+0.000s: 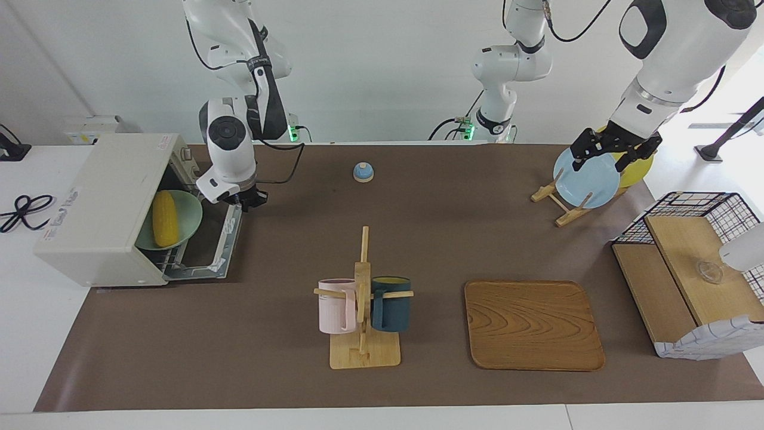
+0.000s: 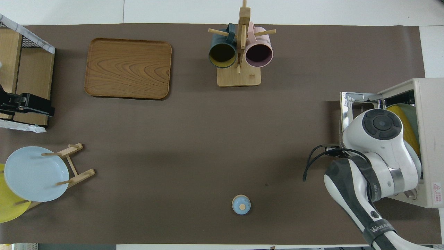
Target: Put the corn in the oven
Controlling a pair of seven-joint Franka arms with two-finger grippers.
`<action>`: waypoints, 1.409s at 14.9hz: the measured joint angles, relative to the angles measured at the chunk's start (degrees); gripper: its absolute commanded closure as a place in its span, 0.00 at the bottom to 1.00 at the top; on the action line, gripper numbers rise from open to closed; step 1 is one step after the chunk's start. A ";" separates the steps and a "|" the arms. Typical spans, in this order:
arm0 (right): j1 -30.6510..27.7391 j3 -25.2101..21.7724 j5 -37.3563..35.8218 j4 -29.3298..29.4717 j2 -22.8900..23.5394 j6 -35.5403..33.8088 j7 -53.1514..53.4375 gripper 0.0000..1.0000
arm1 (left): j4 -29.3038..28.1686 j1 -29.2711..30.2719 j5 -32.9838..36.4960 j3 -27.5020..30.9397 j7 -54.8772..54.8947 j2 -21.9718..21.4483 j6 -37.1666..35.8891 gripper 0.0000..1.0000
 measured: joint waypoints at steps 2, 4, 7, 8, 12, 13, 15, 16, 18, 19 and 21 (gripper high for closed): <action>-0.18 -0.05 -2.32 3.93 -0.56 -5.14 -2.00 1.00 | 0.00 0.00 0.00 0.00 0.00 0.00 0.00 0.00; -1.30 -0.25 -3.53 6.89 -1.64 -8.97 -6.25 1.00 | 0.00 0.00 0.00 0.00 0.00 0.00 0.00 0.00; -5.74 -0.63 -6.32 10.69 -3.38 -12.41 -13.34 1.00 | 0.00 0.00 0.00 0.00 0.00 0.00 0.00 0.00; -7.63 -1.04 -7.23 11.56 -3.65 -12.47 -15.90 1.00 | 0.00 0.00 0.00 0.00 0.00 0.00 0.00 0.00; -11.38 -1.63 -7.37 12.94 -3.92 -11.99 -21.94 1.00 | 0.00 0.00 0.00 0.00 0.00 0.00 0.00 0.00; -11.37 -1.47 -7.54 13.04 -3.85 -11.99 -21.94 1.00 | 0.00 0.00 0.00 0.00 0.00 0.00 0.00 0.00; -11.36 -1.37 -7.08 13.98 -3.76 -12.03 -21.94 1.00 | 0.00 0.00 0.00 0.00 0.00 0.00 0.00 0.00; -11.35 -1.35 -5.69 14.96 -3.74 -12.30 -21.94 1.00 | 0.00 0.00 0.00 0.00 0.00 0.00 0.00 0.00; -11.24 -0.99 -1.54 18.26 -3.68 -14.37 -21.95 1.00 | 0.00 0.00 0.00 0.00 0.00 0.00 0.00 0.00; -10.83 -0.55 0.47 20.50 -3.60 -16.14 -21.95 1.00 | 0.00 0.00 0.00 0.00 0.00 0.00 0.00 0.00; -8.84 0.03 4.05 25.55 -3.10 -20.17 -21.95 1.00 | 0.00 0.00 0.00 0.00 0.00 0.00 0.00 0.00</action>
